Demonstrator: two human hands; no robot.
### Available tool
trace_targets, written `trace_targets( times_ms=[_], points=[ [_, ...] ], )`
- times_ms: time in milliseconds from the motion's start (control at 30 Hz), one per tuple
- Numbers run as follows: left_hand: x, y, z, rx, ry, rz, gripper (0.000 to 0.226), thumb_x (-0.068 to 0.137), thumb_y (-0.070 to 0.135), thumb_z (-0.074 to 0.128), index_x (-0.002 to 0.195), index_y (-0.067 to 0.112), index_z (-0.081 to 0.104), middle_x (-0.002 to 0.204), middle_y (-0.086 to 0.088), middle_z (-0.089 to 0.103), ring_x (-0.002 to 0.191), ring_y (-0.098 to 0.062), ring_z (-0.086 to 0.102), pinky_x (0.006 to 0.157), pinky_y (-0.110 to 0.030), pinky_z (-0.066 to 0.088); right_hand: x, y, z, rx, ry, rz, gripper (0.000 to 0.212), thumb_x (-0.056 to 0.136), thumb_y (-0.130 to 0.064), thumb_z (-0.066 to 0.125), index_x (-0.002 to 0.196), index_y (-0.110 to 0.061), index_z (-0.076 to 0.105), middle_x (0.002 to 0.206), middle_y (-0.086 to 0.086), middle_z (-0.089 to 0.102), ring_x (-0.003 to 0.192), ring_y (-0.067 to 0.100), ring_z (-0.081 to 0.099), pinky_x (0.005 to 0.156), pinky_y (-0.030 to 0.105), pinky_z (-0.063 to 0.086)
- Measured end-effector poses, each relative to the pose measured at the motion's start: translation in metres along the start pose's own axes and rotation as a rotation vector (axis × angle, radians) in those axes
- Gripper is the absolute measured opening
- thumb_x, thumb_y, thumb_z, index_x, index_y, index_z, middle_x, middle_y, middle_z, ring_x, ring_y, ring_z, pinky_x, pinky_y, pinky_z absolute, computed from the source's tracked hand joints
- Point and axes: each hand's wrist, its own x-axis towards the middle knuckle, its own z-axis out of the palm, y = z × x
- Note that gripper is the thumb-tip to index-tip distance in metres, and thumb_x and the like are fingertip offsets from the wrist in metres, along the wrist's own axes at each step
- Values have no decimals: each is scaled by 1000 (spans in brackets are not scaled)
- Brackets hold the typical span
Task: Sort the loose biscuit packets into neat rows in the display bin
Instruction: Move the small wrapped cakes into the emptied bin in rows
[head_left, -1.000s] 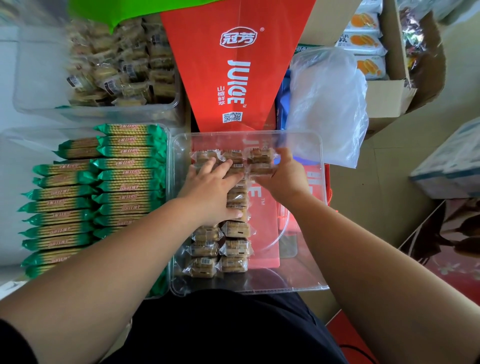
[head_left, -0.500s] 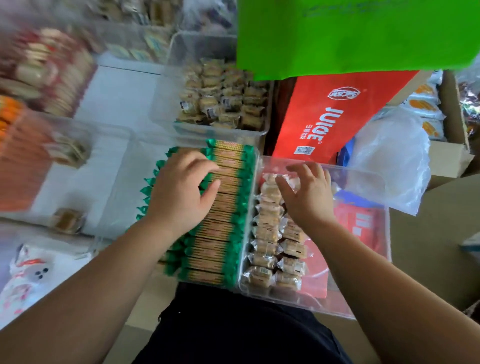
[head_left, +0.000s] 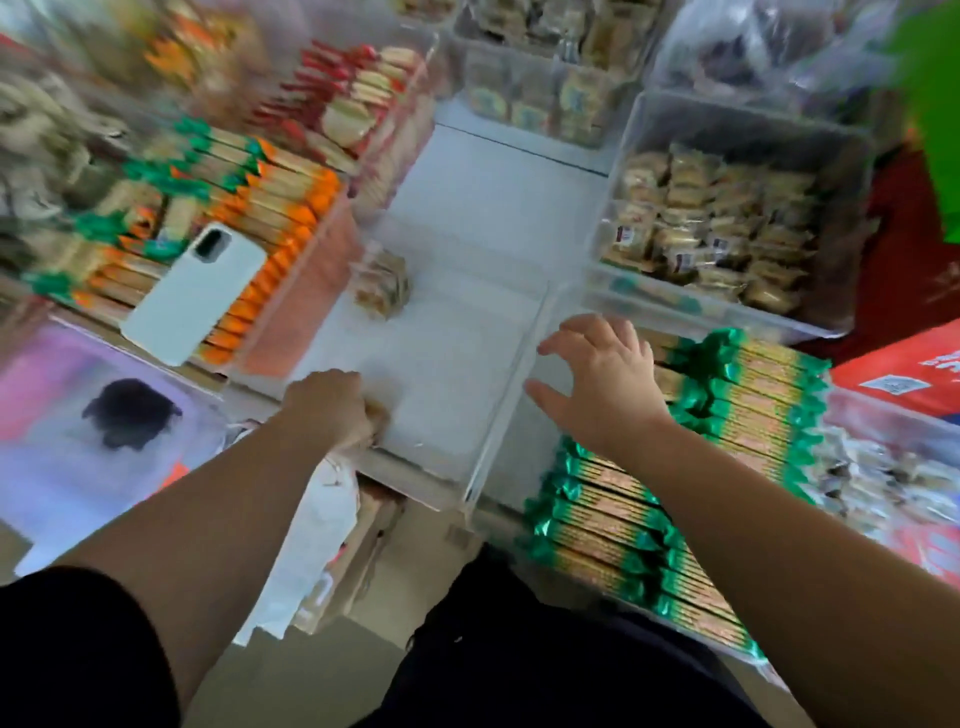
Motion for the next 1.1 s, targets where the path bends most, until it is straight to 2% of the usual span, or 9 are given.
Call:
trace_targets(
  times_ms=[100, 200, 300, 400, 467, 600, 800, 967, 1100],
  points=[
    [22, -3, -2, -9, -90, 28, 53, 77, 51, 72, 113, 16, 54, 93, 0, 55, 86, -23, 59, 70, -32, 47, 31, -25, 5, 1, -20, -62, 39, 90, -55, 62, 124, -35, 64, 140, -8, 51, 138, 21, 32, 113, 42, 23],
    [43, -3, 2, -100, -203, 11, 71, 73, 42, 87, 124, 10, 51, 102, -3, 58, 92, -25, 62, 78, -32, 52, 75, -43, 14, 5, -87, -75, 41, 92, -55, 61, 127, -34, 61, 140, -6, 50, 137, 23, 35, 113, 42, 26],
    [54, -3, 1, -197, -208, 4, 80, 63, 41, 96, 120, 8, 49, 100, -5, 58, 89, -25, 63, 74, -31, 51, 117, -55, 31, 28, -189, -75, 46, 92, -52, 62, 133, -31, 57, 142, -4, 47, 136, 23, 37, 111, 38, 33],
    [58, -9, -1, -206, -194, 22, 63, 61, 44, 95, 101, 5, 66, 84, -3, 65, 77, -21, 64, 62, -27, 47, 151, -71, 51, 81, -279, -71, 57, 93, -49, 63, 143, -25, 49, 148, -1, 42, 135, 24, 41, 109, 35, 37],
    [57, -16, -1, -247, -128, 34, 45, 66, 38, 93, 88, 8, 68, 81, -2, 62, 73, -19, 60, 57, -27, 41, 169, -85, 66, 88, -311, -61, 63, 94, -48, 63, 149, -24, 43, 152, 0, 39, 135, 25, 44, 109, 37, 40],
    [39, -29, -14, -346, 167, 44, 46, 74, 36, 88, 105, 13, 63, 103, -3, 53, 86, -20, 55, 70, -29, 38, 193, -117, 93, 160, -191, 63, 55, 94, -44, 60, 145, -27, 48, 144, -1, 46, 122, 26, 56, 92, 37, 51],
    [4, -53, -27, -526, 504, 39, 30, 78, 29, 84, 94, 21, 61, 92, 3, 57, 84, -20, 57, 70, -31, 41, 213, -147, 126, 133, -170, 58, 58, 93, -36, 61, 147, -29, 41, 144, -3, 41, 123, 31, 52, 90, 40, 51],
    [-8, -64, -23, -627, 589, -13, 28, 78, 23, 84, 98, 17, 66, 95, 0, 62, 87, -25, 58, 71, -31, 43, 212, -148, 135, -8, -122, 46, 32, 91, -32, 63, 121, -25, 54, 122, 3, 37, 93, 28, 54, 66, 38, 46],
    [-15, -66, -21, -657, 579, -22, 28, 79, 26, 83, 99, 18, 66, 97, 0, 63, 87, -23, 59, 72, -32, 47, 203, -141, 140, -146, -148, -99, 41, 91, -18, 60, 126, -28, 42, 123, 4, 43, 90, 31, 59, 61, 36, 41]
  ],
)
